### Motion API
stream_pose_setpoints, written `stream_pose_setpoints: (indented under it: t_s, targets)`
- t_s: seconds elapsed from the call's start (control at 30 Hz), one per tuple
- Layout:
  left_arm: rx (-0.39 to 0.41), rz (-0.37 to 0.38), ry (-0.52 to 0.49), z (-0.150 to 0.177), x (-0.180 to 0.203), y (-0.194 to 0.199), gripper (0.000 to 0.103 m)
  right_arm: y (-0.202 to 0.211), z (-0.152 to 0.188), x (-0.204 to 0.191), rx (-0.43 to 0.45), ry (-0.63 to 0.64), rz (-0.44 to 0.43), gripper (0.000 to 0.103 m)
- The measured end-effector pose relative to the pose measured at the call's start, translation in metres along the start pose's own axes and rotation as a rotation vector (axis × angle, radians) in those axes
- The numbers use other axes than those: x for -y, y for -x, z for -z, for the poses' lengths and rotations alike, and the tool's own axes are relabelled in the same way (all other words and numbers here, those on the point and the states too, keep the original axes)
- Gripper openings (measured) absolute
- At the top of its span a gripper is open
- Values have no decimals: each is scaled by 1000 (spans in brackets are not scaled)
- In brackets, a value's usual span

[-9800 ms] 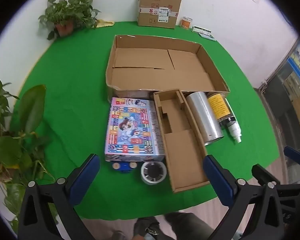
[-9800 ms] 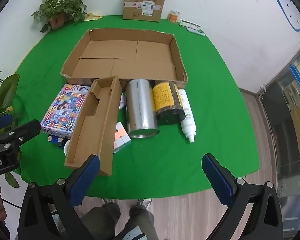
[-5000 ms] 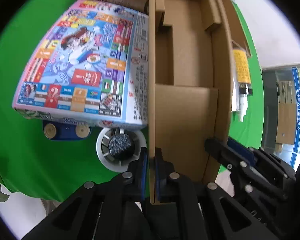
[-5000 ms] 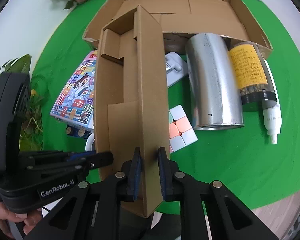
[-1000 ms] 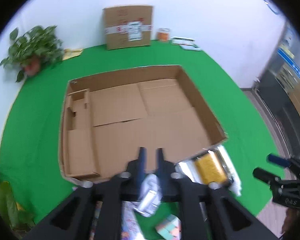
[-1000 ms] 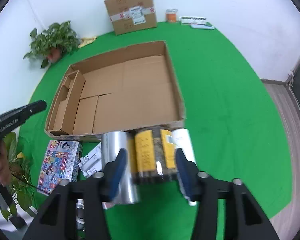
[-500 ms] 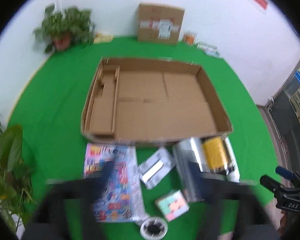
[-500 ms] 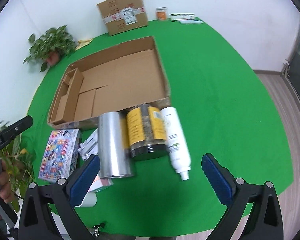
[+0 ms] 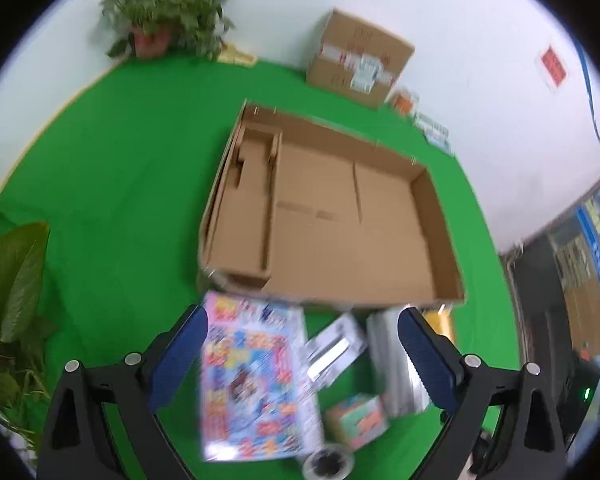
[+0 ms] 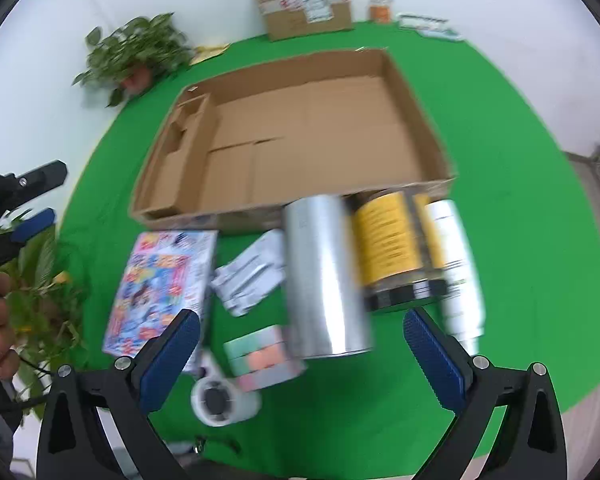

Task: Organize rigid objects
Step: 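Grasp the colourful board-game box edge with the left gripper while the right gripper also grips it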

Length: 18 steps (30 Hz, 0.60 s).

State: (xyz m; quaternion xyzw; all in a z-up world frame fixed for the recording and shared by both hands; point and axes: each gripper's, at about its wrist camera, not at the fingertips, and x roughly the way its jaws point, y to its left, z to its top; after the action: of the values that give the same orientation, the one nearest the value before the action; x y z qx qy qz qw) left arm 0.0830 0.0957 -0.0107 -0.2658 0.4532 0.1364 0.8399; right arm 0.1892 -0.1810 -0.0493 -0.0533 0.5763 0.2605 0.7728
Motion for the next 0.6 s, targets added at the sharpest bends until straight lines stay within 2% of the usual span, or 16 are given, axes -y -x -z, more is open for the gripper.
stream_pose_setpoints:
  t_s: [0.07, 0.13, 0.23, 0.3, 0.4, 0.47, 0.6]
  targets:
    - [-70, -4, -5, 8, -18, -8, 96, -13, 3, -13, -38, 7, -49, 102]
    - [-167, -8, 55, 18, -43, -22, 96, -28, 7, -25, -82, 20, -84, 102]
    - [-274, 75, 148, 33, -75, -43, 96, -47, 14, -47, -155, 65, -114, 102]
    - [-315, 100, 179, 42, -87, -55, 96, -59, 14, -60, -195, 80, -153, 102]
    - [-357, 147, 161, 48, -89, -71, 95, -79, 10, -76, -249, 64, -224, 102]
    - [-373, 141, 131, 47, -85, -79, 95, -93, 4, -87, -279, 54, -267, 102]
    - [-408, 105, 112, 41, -82, -98, 84, -126, -2, -106, -350, 63, -312, 99]
